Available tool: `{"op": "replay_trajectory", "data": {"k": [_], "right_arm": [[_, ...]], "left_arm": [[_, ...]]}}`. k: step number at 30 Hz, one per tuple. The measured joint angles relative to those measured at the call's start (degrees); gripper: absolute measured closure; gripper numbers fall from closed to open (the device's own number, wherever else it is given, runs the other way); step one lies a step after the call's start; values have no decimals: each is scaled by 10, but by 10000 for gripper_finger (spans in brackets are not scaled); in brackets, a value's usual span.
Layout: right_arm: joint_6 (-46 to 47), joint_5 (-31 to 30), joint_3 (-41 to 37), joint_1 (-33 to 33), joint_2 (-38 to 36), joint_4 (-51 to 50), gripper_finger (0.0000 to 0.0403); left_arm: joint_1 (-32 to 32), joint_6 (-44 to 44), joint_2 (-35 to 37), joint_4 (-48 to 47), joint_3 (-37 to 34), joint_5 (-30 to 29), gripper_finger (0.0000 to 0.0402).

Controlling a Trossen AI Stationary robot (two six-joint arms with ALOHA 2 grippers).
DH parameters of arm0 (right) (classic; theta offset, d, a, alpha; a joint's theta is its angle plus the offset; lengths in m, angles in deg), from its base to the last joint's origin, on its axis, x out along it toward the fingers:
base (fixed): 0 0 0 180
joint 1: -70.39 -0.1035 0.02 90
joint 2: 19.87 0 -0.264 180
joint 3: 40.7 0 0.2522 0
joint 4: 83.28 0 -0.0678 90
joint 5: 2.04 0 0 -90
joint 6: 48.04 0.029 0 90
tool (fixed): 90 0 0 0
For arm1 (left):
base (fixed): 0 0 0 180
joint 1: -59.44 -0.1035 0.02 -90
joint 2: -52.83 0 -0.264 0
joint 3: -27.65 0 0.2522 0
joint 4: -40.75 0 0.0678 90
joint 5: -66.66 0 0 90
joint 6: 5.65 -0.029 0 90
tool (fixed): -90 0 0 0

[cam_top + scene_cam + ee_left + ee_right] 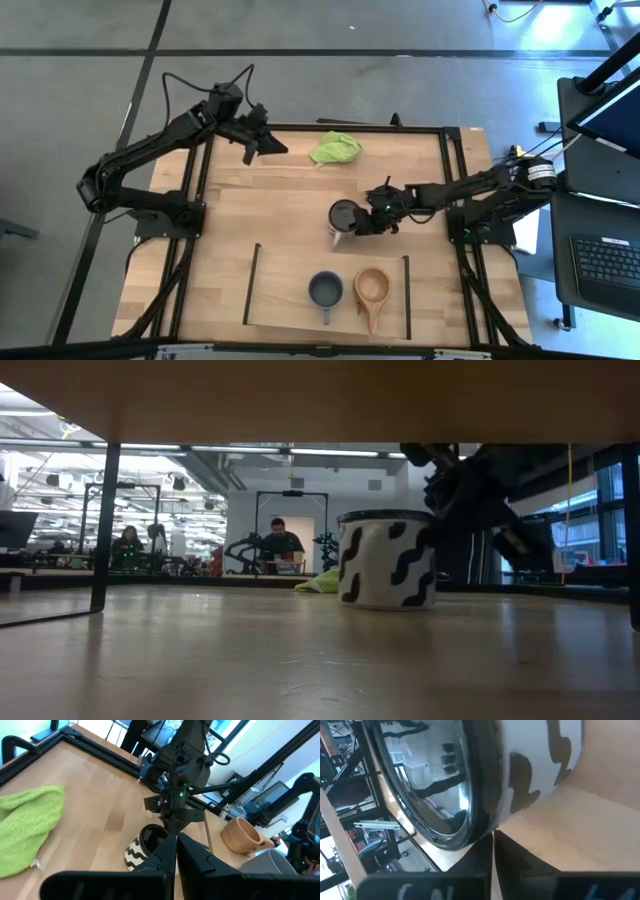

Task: Stack small to large cups/mugs on shelf
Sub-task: Put the white mug on the shelf

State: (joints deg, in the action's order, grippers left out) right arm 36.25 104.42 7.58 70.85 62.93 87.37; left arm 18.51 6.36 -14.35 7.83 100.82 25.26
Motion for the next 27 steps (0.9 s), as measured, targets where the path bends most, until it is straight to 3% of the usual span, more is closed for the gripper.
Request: {"op": "replay_trajectory", "data": {"k": [27], "right_arm": [[-160,54,267,67,236,2,385]], "left_arm": [[-17,-6,0,-23,0,33,392]]}}
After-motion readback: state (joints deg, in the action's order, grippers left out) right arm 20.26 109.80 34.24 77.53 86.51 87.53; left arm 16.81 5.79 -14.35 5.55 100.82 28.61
